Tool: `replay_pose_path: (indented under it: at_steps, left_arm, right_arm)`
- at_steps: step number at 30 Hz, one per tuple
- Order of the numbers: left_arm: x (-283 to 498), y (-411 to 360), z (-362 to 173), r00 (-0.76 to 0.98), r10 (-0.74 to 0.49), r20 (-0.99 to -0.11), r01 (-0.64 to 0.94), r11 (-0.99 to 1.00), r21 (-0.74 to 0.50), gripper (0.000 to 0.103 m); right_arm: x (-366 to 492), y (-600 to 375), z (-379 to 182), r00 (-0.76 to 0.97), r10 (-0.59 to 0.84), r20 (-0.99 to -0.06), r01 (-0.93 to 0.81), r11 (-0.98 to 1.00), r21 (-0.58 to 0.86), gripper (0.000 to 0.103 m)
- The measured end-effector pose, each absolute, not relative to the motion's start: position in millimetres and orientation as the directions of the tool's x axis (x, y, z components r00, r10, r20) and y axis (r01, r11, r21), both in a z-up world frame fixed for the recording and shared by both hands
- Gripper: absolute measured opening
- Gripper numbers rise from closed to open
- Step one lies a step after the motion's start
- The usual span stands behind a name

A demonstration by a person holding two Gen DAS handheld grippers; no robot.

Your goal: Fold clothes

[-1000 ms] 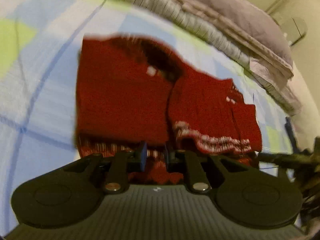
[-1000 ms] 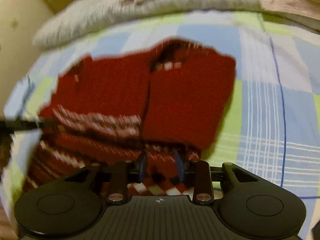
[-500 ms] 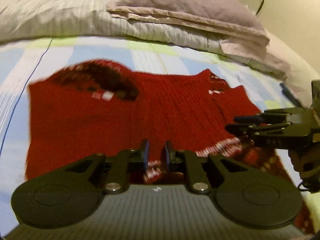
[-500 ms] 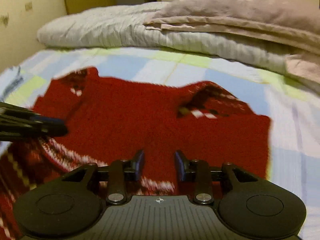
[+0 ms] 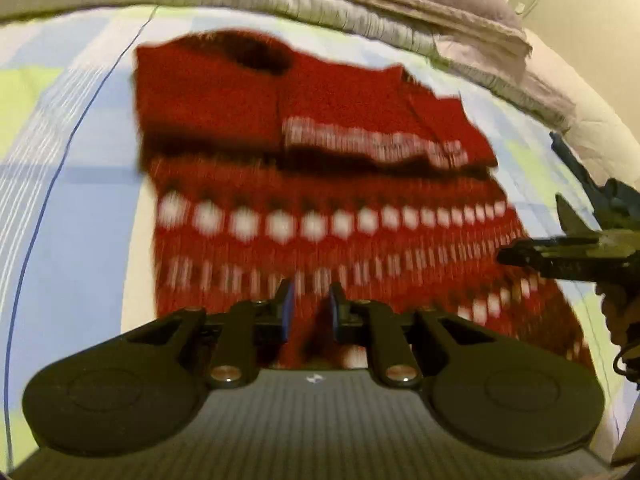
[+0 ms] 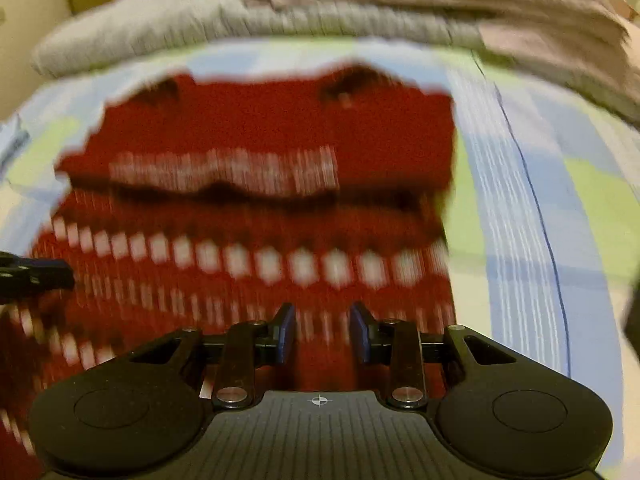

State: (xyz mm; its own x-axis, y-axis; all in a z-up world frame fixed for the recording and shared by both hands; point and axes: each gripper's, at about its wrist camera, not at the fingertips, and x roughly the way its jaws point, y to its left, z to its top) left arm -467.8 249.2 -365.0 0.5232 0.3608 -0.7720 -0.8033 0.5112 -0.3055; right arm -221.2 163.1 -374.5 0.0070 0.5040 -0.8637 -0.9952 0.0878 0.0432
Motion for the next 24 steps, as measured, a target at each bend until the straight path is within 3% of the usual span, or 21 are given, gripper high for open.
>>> replay_pose_path:
  at_steps: [9,15,18,22,24]
  left_arm:
    - [-524,141,-358,0.415,0.408,-0.813,-0.896,0.337,-0.289,0.013]
    - [-528,68,-338,0.279,0.414,-0.866,-0.960,0.152,-0.237,0.013]
    - [-523,34,-306,0.222,0.405,-0.887,-0.975,0.072,-0.211,0.013]
    - [-515,-11,-246,0.186,0.438,-0.879,-0.980,0.015,-0.200,0.014]
    - [-509,-32,-211,0.175,0.459,-0.871,-0.980,-0.002,-0.198,0.021]
  right_arm:
    - [-202,14,-365,0.028,0.453,-0.891,-0.988,0.145,0.042,0.034]
    - [-195,-42,-356,-0.024,0.412,-0.911,-0.997,0.054,0.051,0.034]
    - [-183,-57,-342,-0.058,0.309,-0.949,-0.994,0.066,0.082,0.034]
    - [-165,-85,-282,-0.115,0.364,-0.924,-0.987,0.068,0.149,0.034]
    - [-163,-93,-249,-0.121,0.396,-0.910,-0.987,0.046,0.152,0.034]
